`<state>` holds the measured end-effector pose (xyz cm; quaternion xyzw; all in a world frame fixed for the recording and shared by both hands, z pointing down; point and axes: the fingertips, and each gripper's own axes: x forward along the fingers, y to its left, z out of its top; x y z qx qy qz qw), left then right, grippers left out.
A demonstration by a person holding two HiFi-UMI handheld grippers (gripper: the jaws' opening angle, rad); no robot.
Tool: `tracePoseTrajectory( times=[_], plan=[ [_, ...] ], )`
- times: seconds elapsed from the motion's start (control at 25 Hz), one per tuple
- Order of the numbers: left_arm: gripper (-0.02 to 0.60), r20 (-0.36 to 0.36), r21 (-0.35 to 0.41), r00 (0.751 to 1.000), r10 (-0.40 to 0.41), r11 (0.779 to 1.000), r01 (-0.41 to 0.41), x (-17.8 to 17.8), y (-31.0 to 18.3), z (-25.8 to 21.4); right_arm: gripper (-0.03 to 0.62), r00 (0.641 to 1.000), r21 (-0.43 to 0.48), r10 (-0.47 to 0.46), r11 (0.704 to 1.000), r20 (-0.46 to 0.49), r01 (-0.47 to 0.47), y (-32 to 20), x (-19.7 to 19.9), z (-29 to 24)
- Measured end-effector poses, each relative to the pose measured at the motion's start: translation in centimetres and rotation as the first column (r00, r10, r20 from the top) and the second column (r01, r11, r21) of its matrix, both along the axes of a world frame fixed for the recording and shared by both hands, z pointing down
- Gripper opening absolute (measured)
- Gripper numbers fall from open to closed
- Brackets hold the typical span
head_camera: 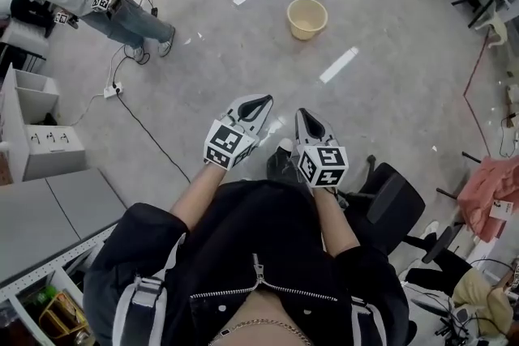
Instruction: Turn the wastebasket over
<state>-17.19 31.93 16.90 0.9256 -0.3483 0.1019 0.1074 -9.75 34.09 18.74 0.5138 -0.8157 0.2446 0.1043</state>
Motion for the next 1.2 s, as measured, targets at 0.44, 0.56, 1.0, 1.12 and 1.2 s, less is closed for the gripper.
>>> tracePoseTrajectory(
  times=[0.44,0.56,1.0,1.12,1.2],
  plan=[
    [0.005,0.037,0.020,0.999,-0.024,1.000,0.023,5.8,-6.3,-0.9,0.011,0.999,0.013,-0.037,0.999,0.024,0.036,-7.3,6.2,-0.2],
    [0.005,0.057,0.018,0.998,-0.034,0.999,0.033,6.0,-7.3,-0.7,0.011,0.999,0.013,-0.032,0.999,0.040,0.031,-8.1,7.1,0.1],
    [0.005,0.091,0.035,0.995,0.032,0.999,-0.035,8.5,-11.5,-1.2,0.011,0.996,0.012,0.066,0.998,0.058,-0.067,-10.8,10.4,0.2],
    [0.005,0.083,0.038,0.994,0.066,0.997,-0.070,9.6,-13.0,-1.0,0.011,0.994,0.011,0.099,0.995,0.051,-0.100,-12.0,11.4,0.3],
    [0.005,0.076,0.035,0.994,0.082,0.996,-0.085,10.5,-14.3,-0.6,0.011,0.992,0.008,0.115,0.993,0.045,-0.116,-13.0,12.3,0.5]
  ],
)
